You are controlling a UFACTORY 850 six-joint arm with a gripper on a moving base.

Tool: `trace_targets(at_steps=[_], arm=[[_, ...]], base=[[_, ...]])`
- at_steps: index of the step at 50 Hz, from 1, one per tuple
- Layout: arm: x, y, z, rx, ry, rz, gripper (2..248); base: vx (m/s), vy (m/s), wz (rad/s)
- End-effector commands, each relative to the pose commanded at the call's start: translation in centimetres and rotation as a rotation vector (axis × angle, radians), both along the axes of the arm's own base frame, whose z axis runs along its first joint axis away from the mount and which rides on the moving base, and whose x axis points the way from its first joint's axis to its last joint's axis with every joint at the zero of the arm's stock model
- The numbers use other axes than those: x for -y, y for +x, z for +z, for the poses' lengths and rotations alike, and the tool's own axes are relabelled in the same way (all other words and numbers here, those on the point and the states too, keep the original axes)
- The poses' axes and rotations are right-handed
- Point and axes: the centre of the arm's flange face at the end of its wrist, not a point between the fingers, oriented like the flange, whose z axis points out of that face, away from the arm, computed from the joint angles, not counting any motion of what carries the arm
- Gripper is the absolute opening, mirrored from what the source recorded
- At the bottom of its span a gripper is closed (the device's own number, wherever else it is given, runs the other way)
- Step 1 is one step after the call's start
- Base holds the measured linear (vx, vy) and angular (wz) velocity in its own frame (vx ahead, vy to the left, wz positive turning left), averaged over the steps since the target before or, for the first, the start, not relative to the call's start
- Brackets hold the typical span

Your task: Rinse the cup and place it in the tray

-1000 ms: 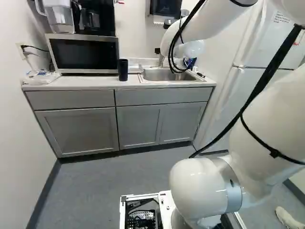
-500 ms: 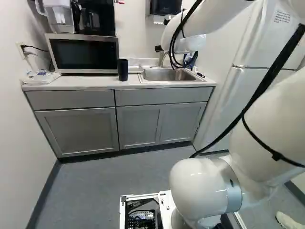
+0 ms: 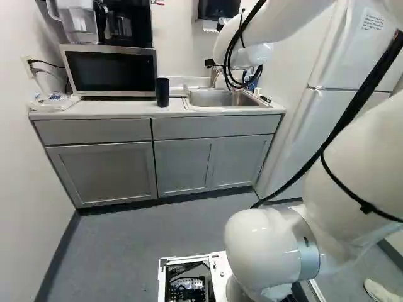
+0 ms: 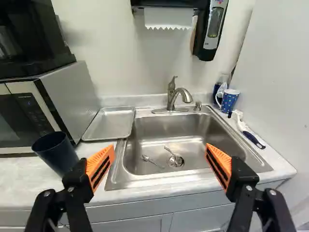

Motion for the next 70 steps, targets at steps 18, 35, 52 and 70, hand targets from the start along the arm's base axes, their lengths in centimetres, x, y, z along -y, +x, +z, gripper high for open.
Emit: trace_targets(at_steps=[18,35,52,70], arm=[[0.0,0.0,0.0,0.0,0.0,0.0,247],[0.0,0.0,0.0,0.0,0.0,0.0,247],[0.0,0.0,0.0,0.0,0.0,0.0,247],[0.0,0.0,0.0,0.0,0.0,0.0,247]], base=[[0.0,0.0,0.0],[0.009,-0.017,0.009],[0.024,-0.062,-0.009],[0.081,-0.111,0.077]])
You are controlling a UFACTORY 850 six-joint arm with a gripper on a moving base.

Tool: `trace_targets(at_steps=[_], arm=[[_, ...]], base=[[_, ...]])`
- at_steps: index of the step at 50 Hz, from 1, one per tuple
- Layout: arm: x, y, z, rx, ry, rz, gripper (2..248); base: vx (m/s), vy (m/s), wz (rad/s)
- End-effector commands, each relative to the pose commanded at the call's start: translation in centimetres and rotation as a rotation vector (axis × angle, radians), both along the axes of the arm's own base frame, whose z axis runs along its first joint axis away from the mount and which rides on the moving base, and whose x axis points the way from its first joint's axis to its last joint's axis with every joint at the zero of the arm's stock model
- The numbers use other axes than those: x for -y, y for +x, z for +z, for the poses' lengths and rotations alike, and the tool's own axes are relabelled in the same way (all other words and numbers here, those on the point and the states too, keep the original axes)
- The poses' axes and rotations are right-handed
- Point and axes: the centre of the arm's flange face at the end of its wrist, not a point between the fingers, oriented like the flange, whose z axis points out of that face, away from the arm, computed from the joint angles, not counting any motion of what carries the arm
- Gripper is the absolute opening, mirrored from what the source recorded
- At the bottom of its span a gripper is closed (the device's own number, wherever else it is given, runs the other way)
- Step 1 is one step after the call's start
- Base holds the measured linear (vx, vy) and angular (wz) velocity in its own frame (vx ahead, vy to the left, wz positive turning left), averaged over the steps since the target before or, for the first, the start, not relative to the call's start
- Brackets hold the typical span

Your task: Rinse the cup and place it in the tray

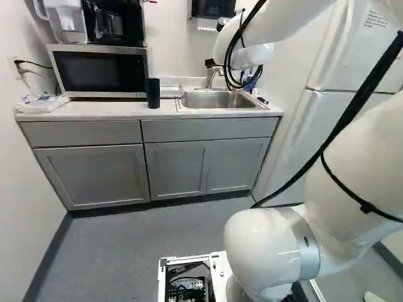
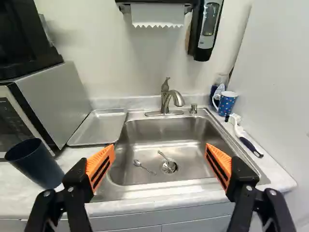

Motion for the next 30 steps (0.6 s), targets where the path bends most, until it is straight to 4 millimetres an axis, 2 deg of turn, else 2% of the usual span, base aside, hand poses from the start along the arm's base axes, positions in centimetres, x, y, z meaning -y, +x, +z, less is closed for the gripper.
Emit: trace_targets(at_steps=[30], arm=[[0.0,0.0,0.0,0.0,0.0,0.0,247]], base=[[0.096,-0.112,0.163]])
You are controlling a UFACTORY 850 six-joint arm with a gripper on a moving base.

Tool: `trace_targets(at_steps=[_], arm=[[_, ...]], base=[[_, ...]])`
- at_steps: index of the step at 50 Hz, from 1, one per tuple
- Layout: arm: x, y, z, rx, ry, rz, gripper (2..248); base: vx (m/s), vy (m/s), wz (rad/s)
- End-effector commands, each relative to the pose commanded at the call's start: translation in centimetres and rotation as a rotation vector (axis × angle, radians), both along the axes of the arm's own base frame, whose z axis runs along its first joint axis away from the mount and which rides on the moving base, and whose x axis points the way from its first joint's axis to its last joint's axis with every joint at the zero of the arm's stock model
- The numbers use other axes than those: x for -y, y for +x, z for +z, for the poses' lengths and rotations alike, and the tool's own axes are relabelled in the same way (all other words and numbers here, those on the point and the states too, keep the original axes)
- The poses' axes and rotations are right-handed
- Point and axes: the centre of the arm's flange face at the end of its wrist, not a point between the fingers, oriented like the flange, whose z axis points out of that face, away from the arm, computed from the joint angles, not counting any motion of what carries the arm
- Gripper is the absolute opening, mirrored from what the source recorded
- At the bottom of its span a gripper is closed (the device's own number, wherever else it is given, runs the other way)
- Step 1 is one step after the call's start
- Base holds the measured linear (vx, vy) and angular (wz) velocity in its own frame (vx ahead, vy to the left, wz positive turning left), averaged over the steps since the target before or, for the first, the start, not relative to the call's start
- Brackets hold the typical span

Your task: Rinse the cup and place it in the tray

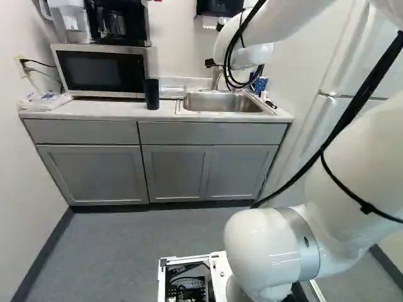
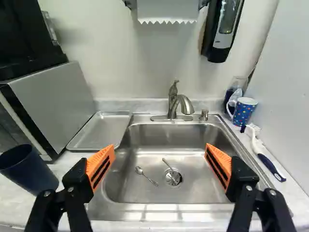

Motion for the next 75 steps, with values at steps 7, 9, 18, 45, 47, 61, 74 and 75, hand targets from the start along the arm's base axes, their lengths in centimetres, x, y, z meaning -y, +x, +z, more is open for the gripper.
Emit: trace_targets(at_steps=[7,9,18,45,47,61,74,75], arm=[[0.0,0.0,0.0,0.0,0.0,0.0,247],[0.0,0.0,0.0,0.0,0.0,0.0,247],[0.0,0.0,0.0,0.0,0.0,0.0,247],[0.0,0.0,0.0,0.0,0.0,0.0,247],[0.0,0.0,0.0,0.0,0.0,0.0,247],[0.0,0.0,0.0,0.0,0.0,0.0,247],[0.0,0.0,0.0,0.0,0.0,0.0,247],[0.0,0.0,0.0,0.0,0.0,0.0,247]], base=[[0.109,-0.113,0.174],[0.106,-0.112,0.165],[0.108,-0.107,0.193],[0.109,-0.096,0.226],[0.109,-0.094,0.242],[0.1,-0.085,0.224],[0.086,-0.09,0.21],[0.082,-0.086,0.161]])
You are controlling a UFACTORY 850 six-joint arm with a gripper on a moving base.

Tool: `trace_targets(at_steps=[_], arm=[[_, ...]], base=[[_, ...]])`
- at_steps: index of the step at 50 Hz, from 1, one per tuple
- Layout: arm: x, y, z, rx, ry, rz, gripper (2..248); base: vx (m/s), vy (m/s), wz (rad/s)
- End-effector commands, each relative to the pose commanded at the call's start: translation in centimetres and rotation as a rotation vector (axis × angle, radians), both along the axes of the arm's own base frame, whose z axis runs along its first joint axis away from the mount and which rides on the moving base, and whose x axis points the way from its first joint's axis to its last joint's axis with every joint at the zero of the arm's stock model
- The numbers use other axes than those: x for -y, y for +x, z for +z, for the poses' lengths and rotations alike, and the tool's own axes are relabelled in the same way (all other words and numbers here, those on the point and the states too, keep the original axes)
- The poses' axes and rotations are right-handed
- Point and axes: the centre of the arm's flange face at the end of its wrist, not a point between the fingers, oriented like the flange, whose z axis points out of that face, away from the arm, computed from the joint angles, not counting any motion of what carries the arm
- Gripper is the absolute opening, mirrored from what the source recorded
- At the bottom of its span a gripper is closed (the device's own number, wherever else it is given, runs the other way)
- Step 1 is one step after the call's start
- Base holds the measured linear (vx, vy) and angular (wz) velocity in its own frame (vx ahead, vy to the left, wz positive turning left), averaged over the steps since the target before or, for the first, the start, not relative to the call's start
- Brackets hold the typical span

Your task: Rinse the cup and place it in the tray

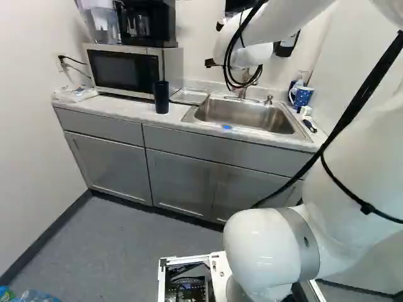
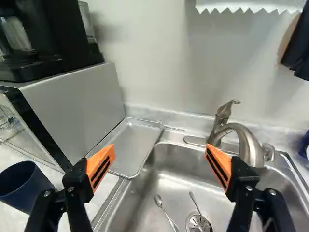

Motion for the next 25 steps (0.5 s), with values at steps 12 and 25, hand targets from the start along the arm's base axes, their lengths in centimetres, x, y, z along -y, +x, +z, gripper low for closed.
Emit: trace_targets(at_steps=[12,25], arm=[[0.0,0.0,0.0,0.0,0.0,0.0,247],[0.0,0.0,0.0,0.0,0.0,0.0,247]], base=[[0.077,-0.091,0.151],[0.061,-0.116,0.023]])
